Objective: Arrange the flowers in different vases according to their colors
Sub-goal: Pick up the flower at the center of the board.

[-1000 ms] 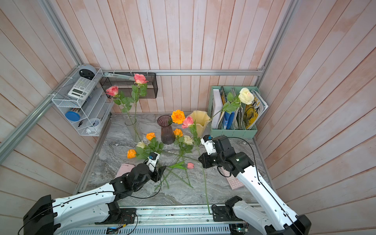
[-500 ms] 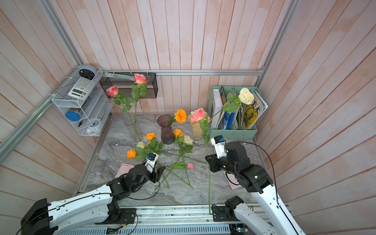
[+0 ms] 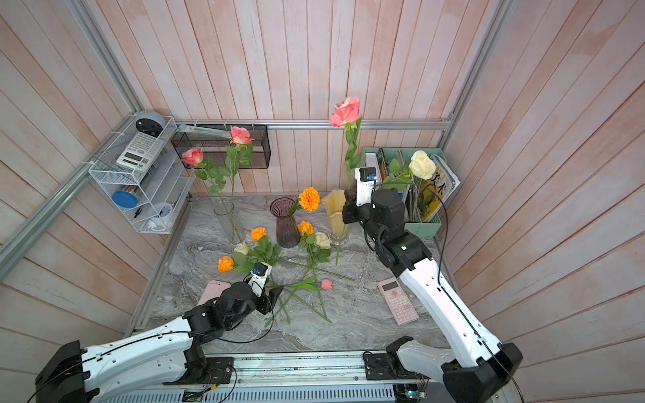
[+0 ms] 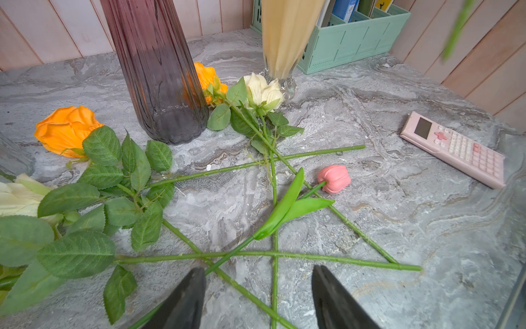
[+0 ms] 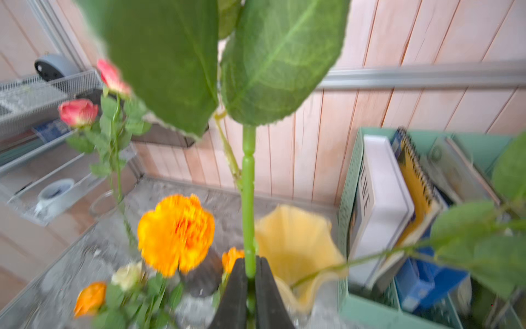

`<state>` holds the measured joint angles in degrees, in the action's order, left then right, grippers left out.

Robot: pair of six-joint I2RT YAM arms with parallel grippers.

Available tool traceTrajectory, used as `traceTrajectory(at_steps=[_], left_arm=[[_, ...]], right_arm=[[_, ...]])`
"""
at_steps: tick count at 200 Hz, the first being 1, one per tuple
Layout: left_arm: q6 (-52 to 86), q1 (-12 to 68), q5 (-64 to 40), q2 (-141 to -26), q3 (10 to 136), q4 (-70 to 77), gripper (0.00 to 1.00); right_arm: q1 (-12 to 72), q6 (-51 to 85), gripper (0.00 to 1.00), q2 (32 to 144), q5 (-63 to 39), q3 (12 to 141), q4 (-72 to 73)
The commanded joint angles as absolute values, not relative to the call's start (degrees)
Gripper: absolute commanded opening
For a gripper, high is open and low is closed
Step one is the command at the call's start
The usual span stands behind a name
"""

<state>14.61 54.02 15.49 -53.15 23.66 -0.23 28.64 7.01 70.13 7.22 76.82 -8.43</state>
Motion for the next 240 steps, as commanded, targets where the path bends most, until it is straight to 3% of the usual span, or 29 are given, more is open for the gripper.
traceTrajectory(at_steps=[1, 115, 151, 200, 213, 240], left_arm=[[14.8, 54.2, 15.8, -52.6, 23.3, -0.1, 0.64], [15.5, 54.2, 14.4, -57.2, 22.3, 4.4, 0.64], [16.0, 54.2, 19.7, -55.3, 23.9, 3.8, 0.65], [7.1, 53.2, 29.4, -42.5, 35.4, 4.6, 0.79], [3.6, 50.5, 25.4, -43.0, 41.5, 4.4, 0.84], [0.6, 39.4, 10.7, -49.6, 55.9, 1.1, 0.85]], right_arm=[[27.8, 2.4, 0.00, 74.1, 11.6, 83.5, 4.8], [23.5, 9.1, 0.00, 84.1, 9.9, 96.6, 17.5], [25.1, 14.8, 0.00, 90.3, 7.2, 103.5, 21.0], [29.0, 13.4, 0.00, 95.3, 5.2, 110.6, 17.3], [29.3, 13.8, 0.00, 95.5, 4.1, 110.8, 16.5], [30.7, 14.5, 0.00, 95.7, 2.2, 111.0, 15.8]])
